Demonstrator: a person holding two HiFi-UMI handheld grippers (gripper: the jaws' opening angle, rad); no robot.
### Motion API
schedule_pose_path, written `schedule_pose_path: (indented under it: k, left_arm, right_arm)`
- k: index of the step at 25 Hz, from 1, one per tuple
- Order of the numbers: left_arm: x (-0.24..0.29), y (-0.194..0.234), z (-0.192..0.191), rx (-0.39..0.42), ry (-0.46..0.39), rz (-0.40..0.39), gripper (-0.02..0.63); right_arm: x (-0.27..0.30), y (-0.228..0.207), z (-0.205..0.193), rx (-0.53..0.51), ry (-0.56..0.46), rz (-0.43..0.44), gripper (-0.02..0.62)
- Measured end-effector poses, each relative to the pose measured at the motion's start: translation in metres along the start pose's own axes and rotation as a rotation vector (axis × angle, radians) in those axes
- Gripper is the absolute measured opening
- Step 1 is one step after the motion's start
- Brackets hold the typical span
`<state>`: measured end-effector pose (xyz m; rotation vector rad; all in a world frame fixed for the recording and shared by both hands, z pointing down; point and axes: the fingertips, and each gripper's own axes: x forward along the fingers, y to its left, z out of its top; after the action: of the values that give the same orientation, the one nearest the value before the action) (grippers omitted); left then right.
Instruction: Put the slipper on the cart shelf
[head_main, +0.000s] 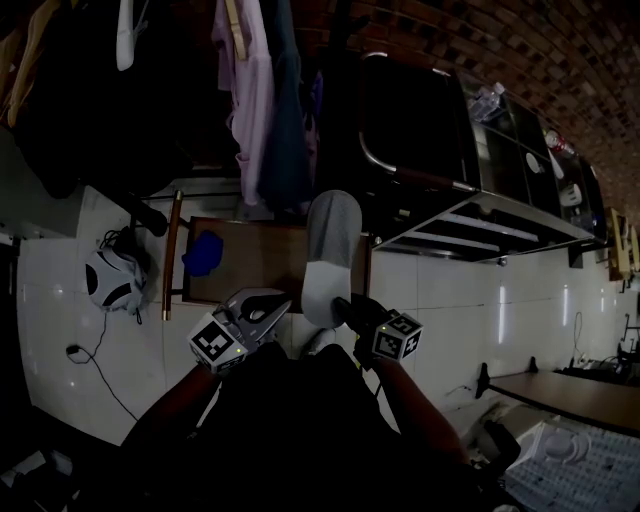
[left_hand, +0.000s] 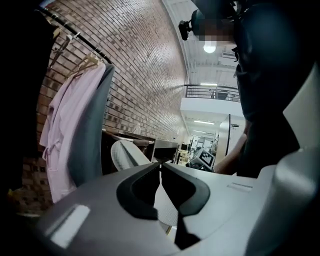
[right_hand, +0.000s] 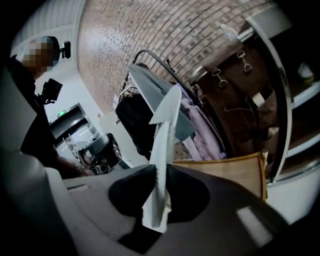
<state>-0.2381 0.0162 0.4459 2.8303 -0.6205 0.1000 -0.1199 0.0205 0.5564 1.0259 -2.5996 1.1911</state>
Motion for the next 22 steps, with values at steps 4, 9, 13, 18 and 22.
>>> schedule_pose_path:
  k: [4,9,13,18,22]
  left_arm:
    - [0.004,-0.011,0.009,0.024,-0.001,0.002,0.015]
    - [0.009,-0.022,0.033,0.047,-0.01,0.015,0.015]
    - [0.016,-0.026,0.042,0.071,-0.027,0.019,0.015]
    - [0.021,-0.033,0.048,0.087,-0.038,0.02,0.012]
    - [0.021,-0.036,0.047,0.08,-0.022,0.039,0.003]
  right_arm:
    - [-0.015,0.028,0.034,-0.129,-0.1,0.021,0.064]
    - [-0.034,0.066,0.081,-0.251,-0.254,0.053,0.064]
    - [-0.05,0.086,0.107,-0.339,-0.32,0.047,0.064]
    - [-0.063,0.099,0.123,-0.43,-0.36,0.04,0.064]
    - [-0.068,0.104,0.127,-0.484,-0.365,0.03,0.064]
